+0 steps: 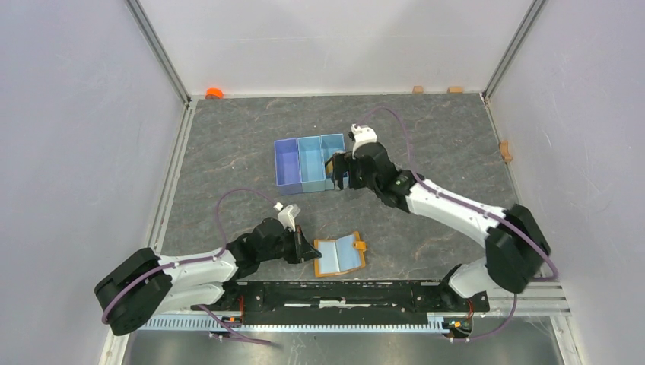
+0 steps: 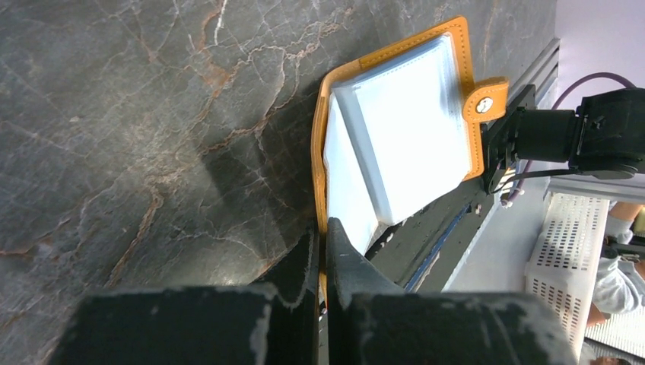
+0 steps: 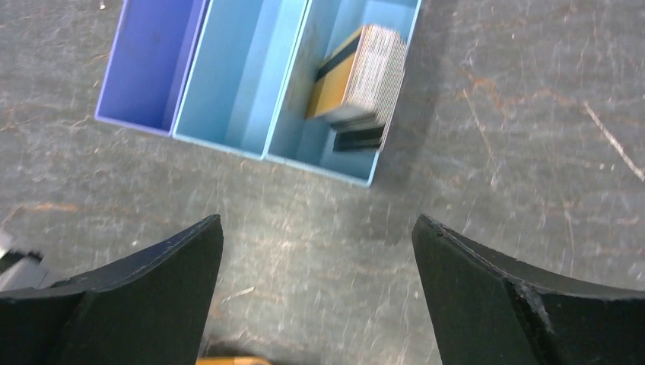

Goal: Put the credit cards into the card holder
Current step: Pick up the credit card from the storage box.

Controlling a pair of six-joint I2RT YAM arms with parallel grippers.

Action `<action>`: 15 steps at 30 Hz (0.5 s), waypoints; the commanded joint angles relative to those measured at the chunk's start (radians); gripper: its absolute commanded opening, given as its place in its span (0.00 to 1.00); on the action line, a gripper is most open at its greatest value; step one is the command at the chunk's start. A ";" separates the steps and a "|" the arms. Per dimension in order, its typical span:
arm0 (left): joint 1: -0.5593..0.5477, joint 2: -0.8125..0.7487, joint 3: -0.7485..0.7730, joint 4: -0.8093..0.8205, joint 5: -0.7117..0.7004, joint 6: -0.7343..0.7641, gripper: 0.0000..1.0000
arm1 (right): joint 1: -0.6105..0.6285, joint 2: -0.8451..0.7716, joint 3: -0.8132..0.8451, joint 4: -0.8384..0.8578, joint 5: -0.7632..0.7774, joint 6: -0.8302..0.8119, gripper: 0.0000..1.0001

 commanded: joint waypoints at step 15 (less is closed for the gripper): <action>0.011 -0.023 0.024 0.021 0.065 0.047 0.02 | -0.138 0.539 0.512 -0.118 -0.077 -0.140 0.98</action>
